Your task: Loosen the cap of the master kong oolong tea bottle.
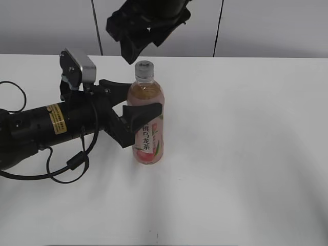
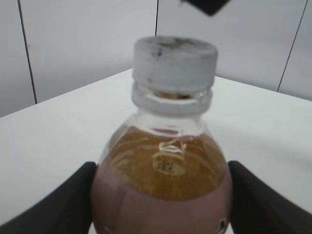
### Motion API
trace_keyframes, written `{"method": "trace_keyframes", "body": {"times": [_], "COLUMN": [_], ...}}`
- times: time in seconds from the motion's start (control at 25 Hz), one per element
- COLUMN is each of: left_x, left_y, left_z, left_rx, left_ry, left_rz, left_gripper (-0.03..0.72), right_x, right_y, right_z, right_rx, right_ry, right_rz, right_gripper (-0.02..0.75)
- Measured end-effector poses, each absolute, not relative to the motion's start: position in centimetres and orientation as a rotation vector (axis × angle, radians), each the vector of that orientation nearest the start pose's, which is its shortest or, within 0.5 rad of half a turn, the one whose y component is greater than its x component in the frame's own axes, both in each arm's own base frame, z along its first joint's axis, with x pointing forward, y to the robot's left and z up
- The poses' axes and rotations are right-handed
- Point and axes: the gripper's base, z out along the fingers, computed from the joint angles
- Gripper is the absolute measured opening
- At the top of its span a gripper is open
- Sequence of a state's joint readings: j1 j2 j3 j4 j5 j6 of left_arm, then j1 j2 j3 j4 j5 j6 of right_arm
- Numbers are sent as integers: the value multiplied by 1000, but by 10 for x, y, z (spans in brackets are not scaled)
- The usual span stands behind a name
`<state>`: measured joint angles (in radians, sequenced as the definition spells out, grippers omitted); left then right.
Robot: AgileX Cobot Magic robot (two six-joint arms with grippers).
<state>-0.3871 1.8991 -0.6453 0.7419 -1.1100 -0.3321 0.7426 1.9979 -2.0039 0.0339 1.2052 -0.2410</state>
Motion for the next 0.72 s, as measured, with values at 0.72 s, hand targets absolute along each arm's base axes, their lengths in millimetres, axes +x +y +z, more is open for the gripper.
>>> {"method": "trace_keyframes", "body": {"times": [0.72], "left_x": [262], "left_y": [-177], "left_z": [142], "left_rx": [999], "left_ry": [1500], "left_rz": [-879], "left_gripper": [474], "right_x": [317], "right_y": [303], "right_z": [327], "right_rx": [-1095], "right_ry": [2507], "right_rz": [337], "right_gripper": [538]}}
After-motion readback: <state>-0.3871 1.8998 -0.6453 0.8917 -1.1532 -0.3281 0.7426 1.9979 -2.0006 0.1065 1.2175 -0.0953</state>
